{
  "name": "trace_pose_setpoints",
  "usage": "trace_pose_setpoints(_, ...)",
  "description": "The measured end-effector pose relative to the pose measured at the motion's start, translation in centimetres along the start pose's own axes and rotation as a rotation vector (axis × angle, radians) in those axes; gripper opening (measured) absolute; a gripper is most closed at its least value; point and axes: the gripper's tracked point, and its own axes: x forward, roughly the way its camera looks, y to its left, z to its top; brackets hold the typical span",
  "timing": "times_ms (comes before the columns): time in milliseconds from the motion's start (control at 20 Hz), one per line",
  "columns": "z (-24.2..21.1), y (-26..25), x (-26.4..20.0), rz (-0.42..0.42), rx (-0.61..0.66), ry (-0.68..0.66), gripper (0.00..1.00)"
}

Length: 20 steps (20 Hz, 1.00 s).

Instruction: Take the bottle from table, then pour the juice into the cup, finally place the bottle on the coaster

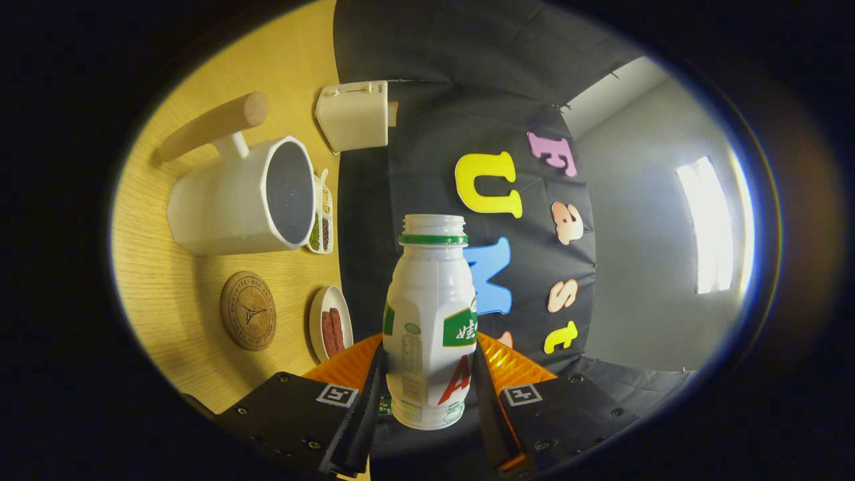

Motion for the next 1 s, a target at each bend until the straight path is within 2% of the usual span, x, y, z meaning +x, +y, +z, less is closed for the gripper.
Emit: trace_pose_setpoints(1000,1.9,0.0,0.7,-0.008,-0.149,-0.037,0.64)
